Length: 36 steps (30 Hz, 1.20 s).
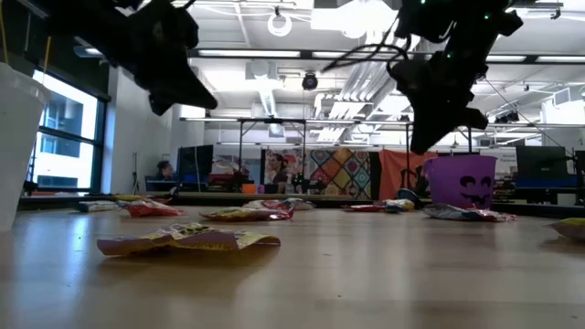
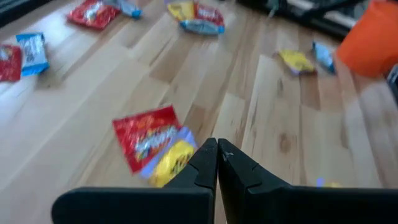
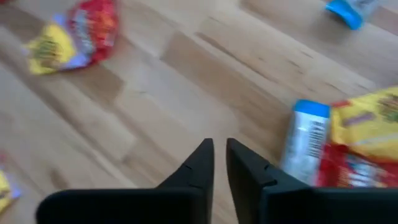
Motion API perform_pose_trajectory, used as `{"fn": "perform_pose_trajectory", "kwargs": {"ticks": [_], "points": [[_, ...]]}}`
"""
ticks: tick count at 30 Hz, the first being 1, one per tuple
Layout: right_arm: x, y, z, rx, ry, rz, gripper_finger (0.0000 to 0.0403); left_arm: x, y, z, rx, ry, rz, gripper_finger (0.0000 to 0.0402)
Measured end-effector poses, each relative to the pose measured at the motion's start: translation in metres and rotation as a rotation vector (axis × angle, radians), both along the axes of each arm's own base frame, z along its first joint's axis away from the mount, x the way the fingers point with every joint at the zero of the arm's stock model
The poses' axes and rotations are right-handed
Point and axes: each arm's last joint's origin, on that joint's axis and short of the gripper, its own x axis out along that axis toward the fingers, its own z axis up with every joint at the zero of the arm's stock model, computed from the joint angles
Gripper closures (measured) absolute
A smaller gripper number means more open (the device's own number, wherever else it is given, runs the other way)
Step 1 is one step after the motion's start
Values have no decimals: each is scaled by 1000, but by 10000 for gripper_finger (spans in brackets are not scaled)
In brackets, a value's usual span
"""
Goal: Sort candy
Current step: Put the white chocolate bar into the white bin
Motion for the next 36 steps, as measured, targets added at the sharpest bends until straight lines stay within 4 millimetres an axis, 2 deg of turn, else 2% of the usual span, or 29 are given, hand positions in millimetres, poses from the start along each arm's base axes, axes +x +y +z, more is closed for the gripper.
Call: {"fn": "perform_pose_trajectory", "kwargs": {"ticks": [5, 11, 17, 22, 26, 29, 33, 36], "points": [[-9, -18, -3, 46, 51, -45, 308, 11, 4, 0, -15, -75, 3, 402], [-11, -30, -13, 51, 146, -28, 261, 19, 14, 0, -43, -123, -6, 402], [-6, -38, -37, 84, 272, -41, 234, 21, 20, -3, -50, -117, 7, 401], [-1, -43, -57, 106, 362, -55, 230, 21, 21, -3, -50, -113, 9, 402], [4, -47, -69, 107, 396, -66, 241, 21, 21, -3, -50, -113, 9, 401], [6, -47, -73, 112, 391, -55, 267, 21, 21, -3, -49, -113, 9, 401], [8, -47, -73, 120, 379, -57, 325, 21, 21, -3, -49, -112, 9, 401], [11, -48, -66, 113, 358, -50, 379, 21, 21, -3, -49, -112, 9, 402]]}}
